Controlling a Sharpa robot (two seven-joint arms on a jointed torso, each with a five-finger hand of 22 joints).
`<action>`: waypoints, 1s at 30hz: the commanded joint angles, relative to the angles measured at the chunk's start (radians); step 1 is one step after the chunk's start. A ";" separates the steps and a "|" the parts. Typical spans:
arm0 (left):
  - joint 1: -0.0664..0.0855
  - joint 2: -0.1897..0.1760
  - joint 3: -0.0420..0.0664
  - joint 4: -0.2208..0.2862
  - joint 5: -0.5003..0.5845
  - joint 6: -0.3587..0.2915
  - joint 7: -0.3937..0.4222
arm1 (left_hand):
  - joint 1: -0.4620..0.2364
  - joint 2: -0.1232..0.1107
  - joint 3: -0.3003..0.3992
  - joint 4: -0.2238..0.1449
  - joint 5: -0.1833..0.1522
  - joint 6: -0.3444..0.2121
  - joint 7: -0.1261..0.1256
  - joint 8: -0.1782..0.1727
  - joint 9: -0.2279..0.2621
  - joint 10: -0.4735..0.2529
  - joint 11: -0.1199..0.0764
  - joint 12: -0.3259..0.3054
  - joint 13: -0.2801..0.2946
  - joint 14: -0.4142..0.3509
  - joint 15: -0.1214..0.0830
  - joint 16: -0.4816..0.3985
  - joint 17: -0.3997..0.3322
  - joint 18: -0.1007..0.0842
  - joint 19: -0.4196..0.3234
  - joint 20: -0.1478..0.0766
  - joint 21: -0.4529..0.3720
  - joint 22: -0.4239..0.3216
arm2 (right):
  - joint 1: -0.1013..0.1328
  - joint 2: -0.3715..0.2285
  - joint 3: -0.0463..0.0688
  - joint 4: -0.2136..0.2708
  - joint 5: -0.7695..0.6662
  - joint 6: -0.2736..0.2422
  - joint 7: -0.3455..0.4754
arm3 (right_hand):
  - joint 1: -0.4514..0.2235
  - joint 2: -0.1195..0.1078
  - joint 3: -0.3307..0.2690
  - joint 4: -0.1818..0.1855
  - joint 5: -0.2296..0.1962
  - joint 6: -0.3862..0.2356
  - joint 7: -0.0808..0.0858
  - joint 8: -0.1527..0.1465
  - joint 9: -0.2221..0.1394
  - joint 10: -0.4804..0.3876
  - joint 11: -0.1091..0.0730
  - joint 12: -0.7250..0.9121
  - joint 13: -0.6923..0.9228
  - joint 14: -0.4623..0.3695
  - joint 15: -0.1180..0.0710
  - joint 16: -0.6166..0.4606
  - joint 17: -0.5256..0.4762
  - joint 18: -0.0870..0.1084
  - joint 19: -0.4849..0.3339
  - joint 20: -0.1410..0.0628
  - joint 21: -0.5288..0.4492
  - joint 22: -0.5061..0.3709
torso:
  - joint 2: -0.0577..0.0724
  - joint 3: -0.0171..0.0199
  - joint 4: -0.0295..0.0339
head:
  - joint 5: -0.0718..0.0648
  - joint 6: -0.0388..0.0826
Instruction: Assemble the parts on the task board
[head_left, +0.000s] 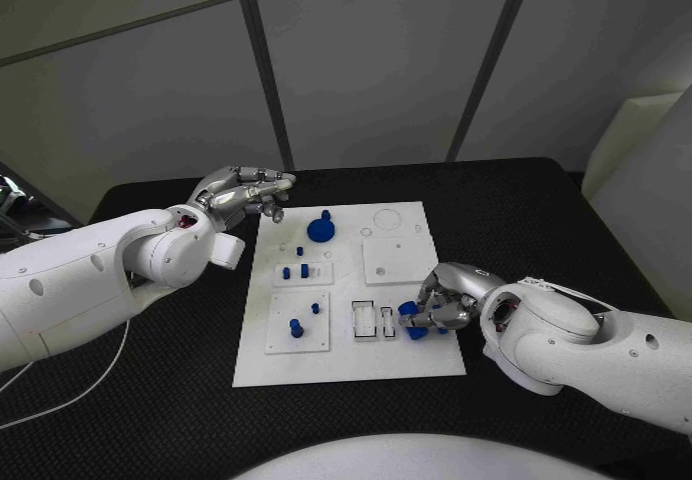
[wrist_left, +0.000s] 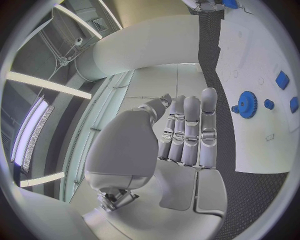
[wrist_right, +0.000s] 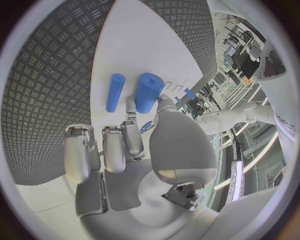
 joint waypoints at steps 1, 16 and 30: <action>0.001 -0.001 0.001 0.001 0.004 0.007 0.006 | -0.003 0.006 -0.001 0.005 0.005 -0.005 0.000 0.006 0.001 -0.003 0.000 0.004 -0.001 -0.006 0.002 -0.004 -0.001 -0.004 -0.008 0.002 -0.006 -0.001 | -0.008 0.008 -0.003 -0.005 -0.010 0.041 -0.005 | 0.003 0.012 0.003 -0.001 0.007 0.000 -0.006 0.008 0.000 0.004 -0.006 0.004 0.003 0.070 -0.007 0.006 0.057 -0.010 0.070 -0.004 0.007 0.224 | -0.001 -0.0003 0.0010 | 0.003 -0.004; 0.001 -0.002 0.000 0.001 0.004 0.009 0.005 | -0.003 0.006 -0.001 0.005 0.005 -0.005 0.000 0.006 0.001 -0.003 0.000 0.004 -0.001 -0.006 0.002 -0.004 -0.001 -0.004 -0.008 0.002 -0.006 -0.001 | -0.019 0.018 -0.003 -0.008 -0.038 -0.039 0.007 | 0.069 0.052 0.016 -0.006 0.094 0.020 -0.023 0.045 0.033 0.030 -0.021 0.027 0.047 0.074 -0.020 0.014 0.078 -0.016 0.087 -0.016 0.023 0.242 | -0.002 0.0000 -0.0007 | 0.006 -0.007; -0.001 -0.004 0.000 0.000 0.004 0.012 0.003 | -0.004 0.007 -0.001 0.006 0.005 -0.006 0.000 0.008 0.001 -0.005 0.000 0.006 -0.002 -0.007 0.003 -0.004 -0.002 -0.004 -0.008 0.002 -0.006 -0.001 | -0.020 -0.004 -0.002 0.055 0.035 -0.267 0.080 | 0.082 0.060 0.013 -0.004 0.133 0.024 -0.027 0.050 0.046 0.046 -0.026 0.044 0.074 0.076 -0.024 0.021 0.091 -0.021 0.101 -0.021 0.036 0.257 | -0.003 -0.0015 0.0001 | 0.010 -0.001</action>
